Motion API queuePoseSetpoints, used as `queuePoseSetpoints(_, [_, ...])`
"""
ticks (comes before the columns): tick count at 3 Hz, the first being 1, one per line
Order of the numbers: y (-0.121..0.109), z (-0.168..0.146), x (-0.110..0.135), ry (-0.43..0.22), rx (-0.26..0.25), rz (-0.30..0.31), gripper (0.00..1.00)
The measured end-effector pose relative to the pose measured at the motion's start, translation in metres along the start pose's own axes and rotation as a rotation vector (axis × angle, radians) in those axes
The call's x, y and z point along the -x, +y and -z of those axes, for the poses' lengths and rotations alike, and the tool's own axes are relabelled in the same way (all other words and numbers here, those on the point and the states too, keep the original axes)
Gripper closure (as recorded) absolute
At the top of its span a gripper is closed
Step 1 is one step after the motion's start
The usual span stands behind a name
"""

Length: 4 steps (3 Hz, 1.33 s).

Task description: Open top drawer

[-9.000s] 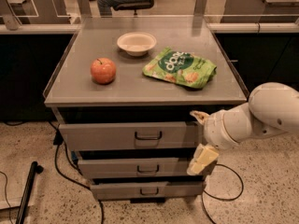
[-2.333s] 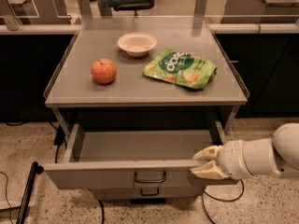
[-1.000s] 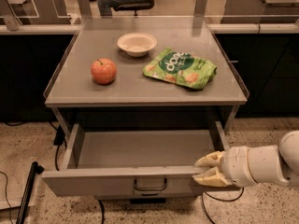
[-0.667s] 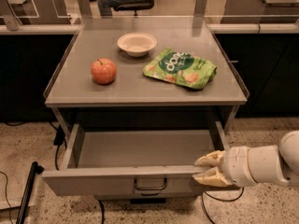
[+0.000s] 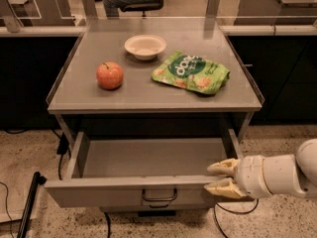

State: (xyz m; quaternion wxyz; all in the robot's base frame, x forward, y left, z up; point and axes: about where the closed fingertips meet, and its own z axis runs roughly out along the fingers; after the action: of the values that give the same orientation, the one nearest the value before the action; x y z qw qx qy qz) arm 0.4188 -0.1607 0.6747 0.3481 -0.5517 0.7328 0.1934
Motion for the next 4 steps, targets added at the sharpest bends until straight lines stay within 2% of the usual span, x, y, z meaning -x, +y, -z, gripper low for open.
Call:
queuePoseSetpoints(1, [0.007,0.006,-0.007,-0.004,-0.002,-0.007,0.83])
queuePoseSetpoints(2, [0.023,0.016,-0.011,-0.017,0.000,-0.016,1.00])
queuePoseSetpoints(3, [0.039,0.020,-0.009,-0.029,0.018,-0.016,1.00])
queuePoseSetpoints(4, [0.059,0.031,-0.020,-0.031,0.011,-0.035,1.00])
